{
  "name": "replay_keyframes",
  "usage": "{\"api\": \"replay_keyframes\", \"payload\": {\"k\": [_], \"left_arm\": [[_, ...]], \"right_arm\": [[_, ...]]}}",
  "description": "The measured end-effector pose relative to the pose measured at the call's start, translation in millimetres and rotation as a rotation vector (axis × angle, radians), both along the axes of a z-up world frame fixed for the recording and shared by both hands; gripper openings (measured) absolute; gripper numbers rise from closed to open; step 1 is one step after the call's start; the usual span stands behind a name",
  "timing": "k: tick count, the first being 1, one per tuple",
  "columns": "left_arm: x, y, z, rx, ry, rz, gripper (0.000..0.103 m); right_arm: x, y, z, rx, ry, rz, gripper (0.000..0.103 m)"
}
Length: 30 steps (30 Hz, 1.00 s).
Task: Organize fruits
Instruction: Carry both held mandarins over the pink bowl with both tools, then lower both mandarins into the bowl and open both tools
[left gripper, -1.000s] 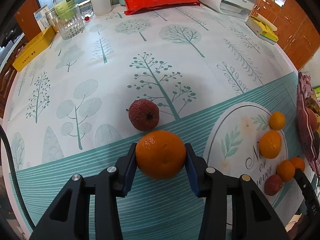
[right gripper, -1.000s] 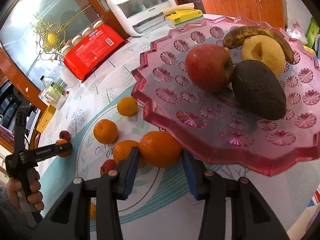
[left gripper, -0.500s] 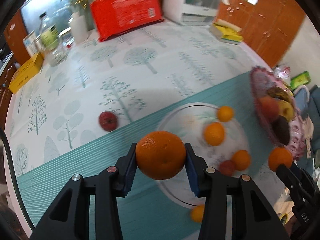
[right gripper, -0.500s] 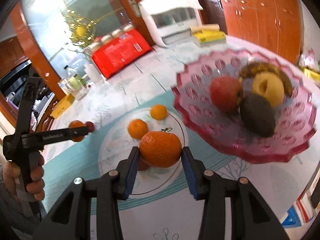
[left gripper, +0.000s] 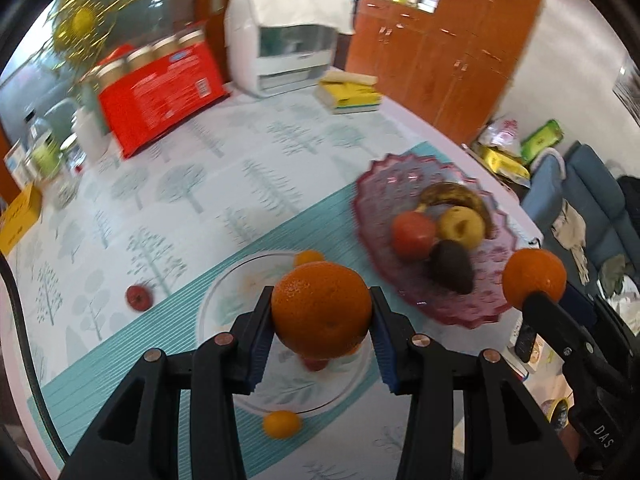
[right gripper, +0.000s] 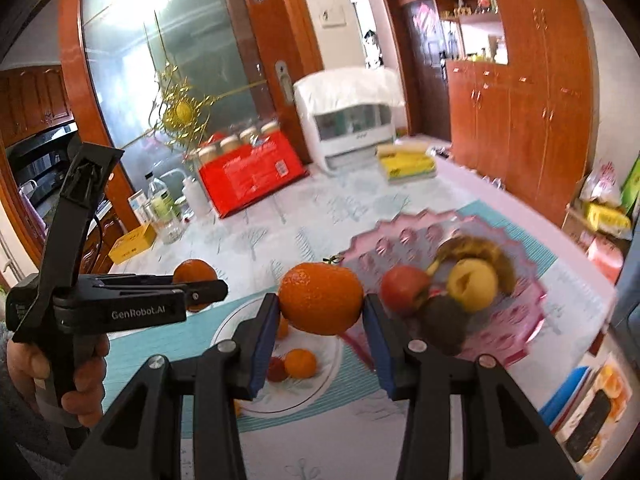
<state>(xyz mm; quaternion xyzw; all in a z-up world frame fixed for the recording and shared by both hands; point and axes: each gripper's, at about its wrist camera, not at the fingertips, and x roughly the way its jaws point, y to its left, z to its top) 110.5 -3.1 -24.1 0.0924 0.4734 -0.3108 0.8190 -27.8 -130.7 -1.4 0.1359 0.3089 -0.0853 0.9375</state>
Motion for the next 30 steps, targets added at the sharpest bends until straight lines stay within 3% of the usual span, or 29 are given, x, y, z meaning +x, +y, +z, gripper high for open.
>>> {"api": "replay_keyframes", "payload": {"k": [10, 19, 30], "left_arm": [[-14.9, -87.3, -2.6, 0.055, 0.015, -0.030, 0.043], [-7.1, -163.8, -47.7, 0.155, 0.089, -0.001, 0.043], [-5.7, -199.4, -87.7, 0.281, 0.141, 0.038, 0.043]], "right_arm": [[4.6, -77.5, -7.9, 0.031, 0.020, -0.033, 0.043], [23.0, -160.5, -54.1, 0.040, 0.176, -0.075, 0.043], [36.8, -183.0, -90.4, -0.022, 0.296, 0.052, 0.044]]}}
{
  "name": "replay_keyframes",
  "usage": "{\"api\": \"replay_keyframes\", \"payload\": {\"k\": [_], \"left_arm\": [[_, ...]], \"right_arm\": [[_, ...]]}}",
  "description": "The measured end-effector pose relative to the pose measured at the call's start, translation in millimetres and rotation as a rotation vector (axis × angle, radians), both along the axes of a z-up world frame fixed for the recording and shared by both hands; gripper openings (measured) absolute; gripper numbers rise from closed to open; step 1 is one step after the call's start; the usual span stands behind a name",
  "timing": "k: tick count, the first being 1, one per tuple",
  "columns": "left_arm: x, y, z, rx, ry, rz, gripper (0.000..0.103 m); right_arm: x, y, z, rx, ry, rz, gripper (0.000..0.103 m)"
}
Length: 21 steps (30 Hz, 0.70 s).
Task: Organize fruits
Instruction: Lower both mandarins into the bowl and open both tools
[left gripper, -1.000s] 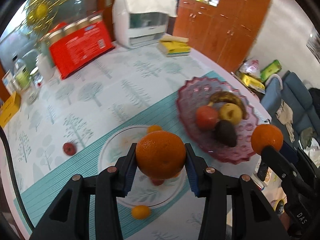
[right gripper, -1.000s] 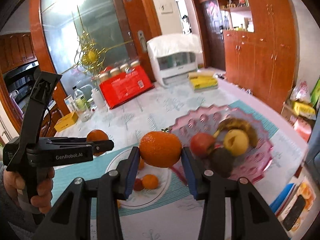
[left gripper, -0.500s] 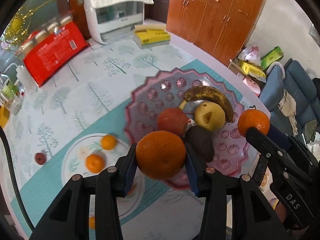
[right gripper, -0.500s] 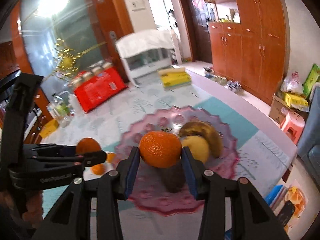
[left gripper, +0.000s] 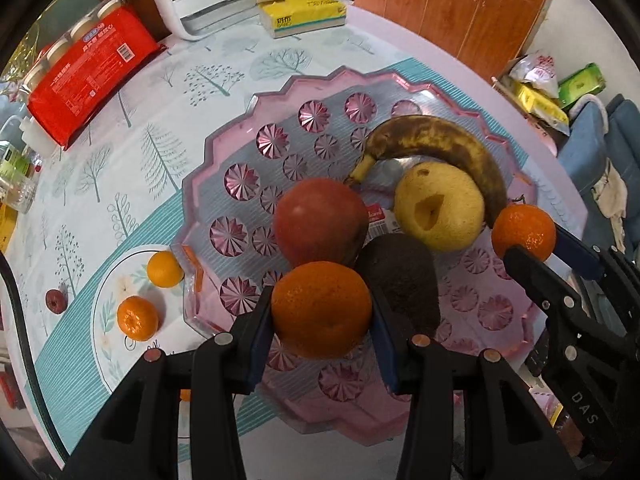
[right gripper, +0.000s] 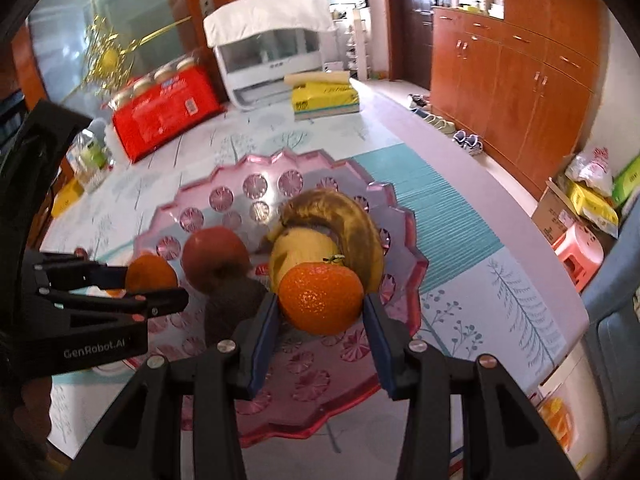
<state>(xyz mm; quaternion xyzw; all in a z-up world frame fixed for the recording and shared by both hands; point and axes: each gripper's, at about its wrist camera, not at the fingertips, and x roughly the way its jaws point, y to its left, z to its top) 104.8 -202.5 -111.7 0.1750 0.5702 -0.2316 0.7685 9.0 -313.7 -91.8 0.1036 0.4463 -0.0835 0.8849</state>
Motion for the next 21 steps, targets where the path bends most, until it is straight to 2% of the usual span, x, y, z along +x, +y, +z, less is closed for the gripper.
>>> {"api": "replay_keyframes", "payload": {"k": [8, 9, 11, 14, 21], "left_arm": [[2.2, -8.0, -8.4, 0.054, 0.005, 0.036, 0.046], [1.7, -8.8, -9.4, 0.060, 0.009, 0.037, 0.049], [1.2, -8.8, -8.3, 0.069, 0.001, 0.045, 0.067], [0.7, -9.3, -3.8, 0.078, -0.023, 0.052, 0.075], [-0.8, -5.1, 2.8, 0.089, -0.023, 0.081, 0.079]], "right_arm": [[8.6, -4.7, -16.9, 0.026, 0.059, 0.039, 0.045], [8.7, -4.1, -16.8, 0.020, 0.057, 0.042, 0.045], [9.3, -2.3, -16.6, 0.008, 0.055, 0.053, 0.050], [8.9, -2.3, -15.4, 0.009, 0.043, 0.059, 0.063], [6.5, -9.9, -7.0, 0.039, 0.002, 0.039, 0.067]]}}
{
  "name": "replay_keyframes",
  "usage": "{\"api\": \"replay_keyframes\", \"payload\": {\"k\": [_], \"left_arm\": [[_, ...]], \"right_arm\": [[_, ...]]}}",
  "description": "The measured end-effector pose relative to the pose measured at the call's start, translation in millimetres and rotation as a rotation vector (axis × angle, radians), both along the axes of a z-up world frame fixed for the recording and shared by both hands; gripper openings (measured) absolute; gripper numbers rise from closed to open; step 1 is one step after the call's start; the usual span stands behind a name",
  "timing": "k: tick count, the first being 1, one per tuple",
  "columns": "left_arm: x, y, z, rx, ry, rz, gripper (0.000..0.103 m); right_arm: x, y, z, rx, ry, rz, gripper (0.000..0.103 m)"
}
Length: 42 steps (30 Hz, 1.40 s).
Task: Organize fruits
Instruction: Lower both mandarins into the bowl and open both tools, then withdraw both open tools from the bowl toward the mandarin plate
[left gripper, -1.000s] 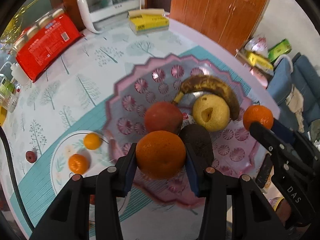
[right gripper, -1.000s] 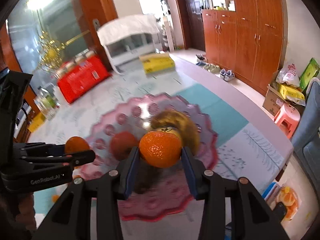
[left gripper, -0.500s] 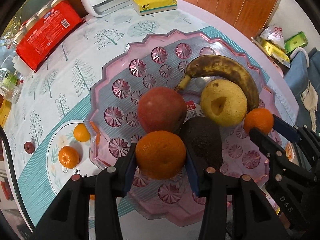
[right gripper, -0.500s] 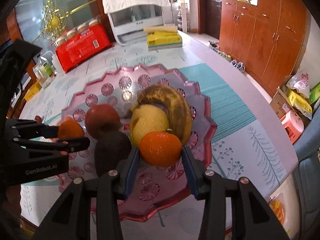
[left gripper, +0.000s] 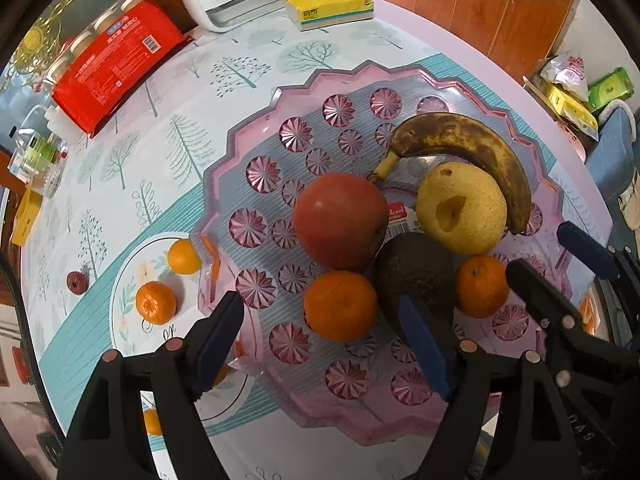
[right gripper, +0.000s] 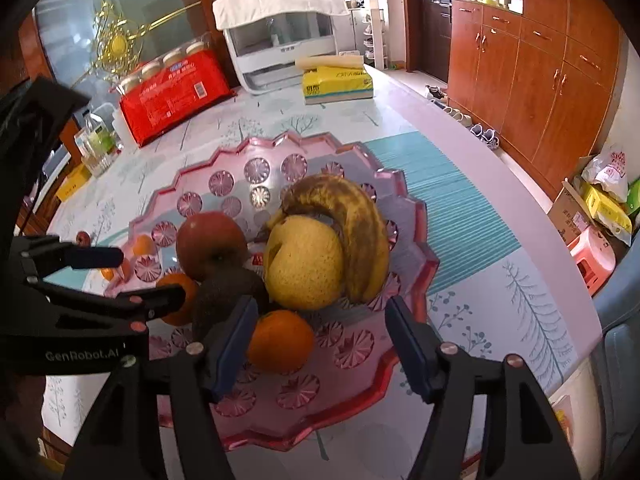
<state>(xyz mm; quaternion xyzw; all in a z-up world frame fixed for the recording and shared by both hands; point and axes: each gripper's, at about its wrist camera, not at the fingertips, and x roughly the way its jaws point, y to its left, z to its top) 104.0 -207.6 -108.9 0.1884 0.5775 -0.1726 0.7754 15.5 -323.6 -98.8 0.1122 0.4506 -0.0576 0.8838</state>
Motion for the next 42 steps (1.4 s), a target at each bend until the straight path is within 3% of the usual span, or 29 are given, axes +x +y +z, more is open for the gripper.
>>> {"api": "replay_keyframes", "payload": {"k": [23, 42], "left_arm": [[-18.2, 17.7, 25.2, 0.032, -0.046, 0.017, 0.082], [-23.3, 58.5, 46.8, 0.000, -0.088, 0.048, 0.082]], "right_arm": [[-7.6, 11.9, 20.9, 0.024, -0.096, 0.008, 0.067], [-9.7, 41.5, 35.3, 0.004, -0.125, -0.001, 0.067]]}}
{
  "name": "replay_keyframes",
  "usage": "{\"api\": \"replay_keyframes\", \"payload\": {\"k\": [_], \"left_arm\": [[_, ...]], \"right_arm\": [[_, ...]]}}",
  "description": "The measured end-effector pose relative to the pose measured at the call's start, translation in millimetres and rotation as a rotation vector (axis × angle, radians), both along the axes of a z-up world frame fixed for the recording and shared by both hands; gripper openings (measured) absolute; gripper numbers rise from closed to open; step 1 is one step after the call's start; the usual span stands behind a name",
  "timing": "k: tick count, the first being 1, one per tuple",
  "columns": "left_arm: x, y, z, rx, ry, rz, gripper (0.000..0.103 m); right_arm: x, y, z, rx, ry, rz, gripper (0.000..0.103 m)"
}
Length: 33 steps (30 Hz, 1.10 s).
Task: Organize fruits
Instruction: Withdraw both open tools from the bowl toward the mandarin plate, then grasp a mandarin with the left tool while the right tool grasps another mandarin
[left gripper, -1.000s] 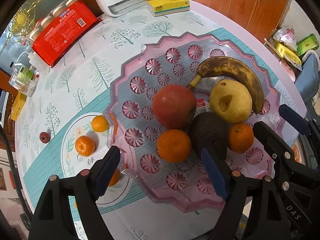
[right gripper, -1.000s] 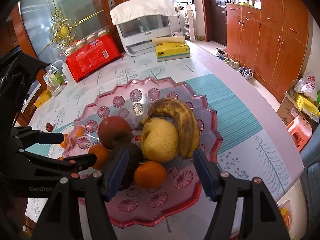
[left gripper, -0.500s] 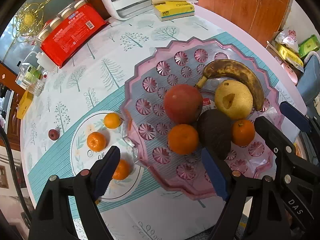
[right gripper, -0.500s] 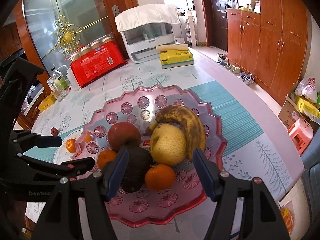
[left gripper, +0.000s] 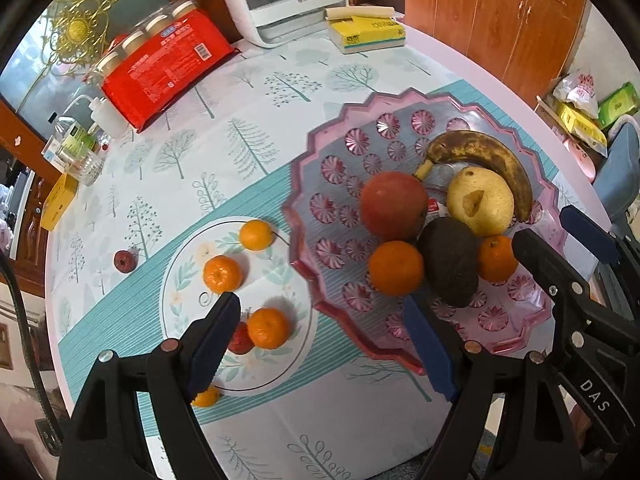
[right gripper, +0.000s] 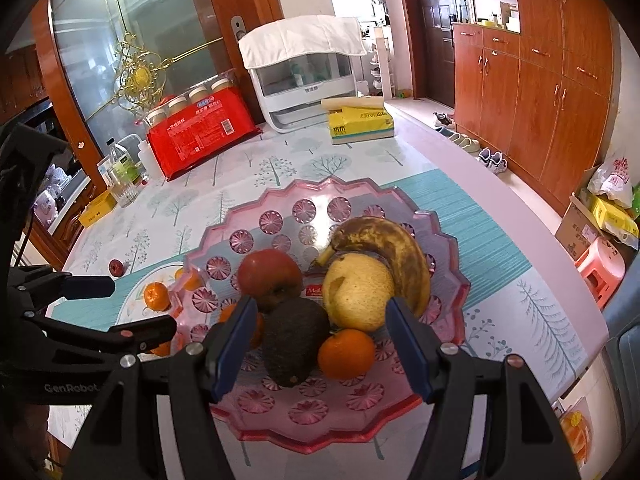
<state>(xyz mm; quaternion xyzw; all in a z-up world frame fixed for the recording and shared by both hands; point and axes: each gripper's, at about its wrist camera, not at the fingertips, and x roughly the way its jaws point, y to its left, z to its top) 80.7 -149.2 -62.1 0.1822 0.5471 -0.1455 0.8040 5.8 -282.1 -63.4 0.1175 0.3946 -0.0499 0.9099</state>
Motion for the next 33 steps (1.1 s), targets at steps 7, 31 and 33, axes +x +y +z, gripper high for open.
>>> {"api": "replay_keyframes", "payload": {"k": [7, 31, 33], "left_arm": [[0.6, 30.0, 7.2, -0.029, -0.013, 0.000, 0.082], [10.8, 223.1, 49.3, -0.154, -0.151, 0.140, 0.085], [14.0, 238.8, 47.1, -0.157, -0.150, 0.158, 0.085]], "right_arm": [[0.1, 22.9, 10.3, -0.024, -0.016, -0.020, 0.067], [-6.8, 138.8, 47.5, -0.090, -0.104, -0.078, 0.067], [-5.2, 151.8, 45.4, -0.102, -0.098, -0.068, 0.067]]}}
